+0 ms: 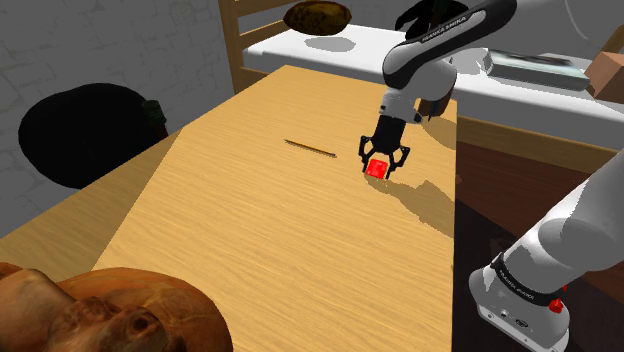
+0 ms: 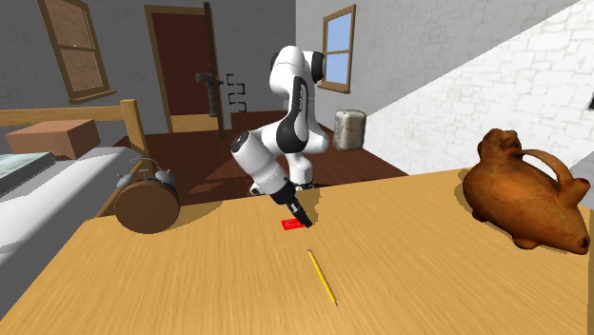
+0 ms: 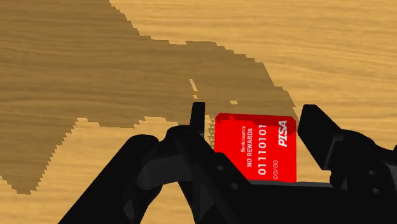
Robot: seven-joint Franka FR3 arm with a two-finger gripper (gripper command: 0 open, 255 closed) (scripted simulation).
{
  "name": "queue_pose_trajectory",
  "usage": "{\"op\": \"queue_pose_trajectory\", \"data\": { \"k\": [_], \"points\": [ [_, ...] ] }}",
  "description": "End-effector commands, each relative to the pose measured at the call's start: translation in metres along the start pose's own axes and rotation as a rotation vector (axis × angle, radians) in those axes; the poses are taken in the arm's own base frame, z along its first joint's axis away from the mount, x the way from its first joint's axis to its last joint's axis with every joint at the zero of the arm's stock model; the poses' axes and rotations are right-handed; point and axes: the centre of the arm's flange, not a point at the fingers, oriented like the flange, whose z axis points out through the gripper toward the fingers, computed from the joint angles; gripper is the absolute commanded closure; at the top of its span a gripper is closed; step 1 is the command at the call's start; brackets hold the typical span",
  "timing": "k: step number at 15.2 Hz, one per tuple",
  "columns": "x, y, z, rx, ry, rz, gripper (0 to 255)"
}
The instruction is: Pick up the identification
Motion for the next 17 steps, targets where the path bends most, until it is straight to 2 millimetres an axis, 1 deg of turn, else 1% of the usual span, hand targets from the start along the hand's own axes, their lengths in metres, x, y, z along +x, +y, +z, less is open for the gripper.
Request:
{"op": "queue_pose_trajectory", "data": {
  "k": [1,15,17],
  "points": [
    [-0.002,-0.002,0.000,0.004,0.008,0.000,255],
    [-0.044,-0.002,-0.061,0.004,0.008,0.000,255],
    [-0.044,-0.002,-0.062,0.004,0.008,0.000,255]
  ]
}}
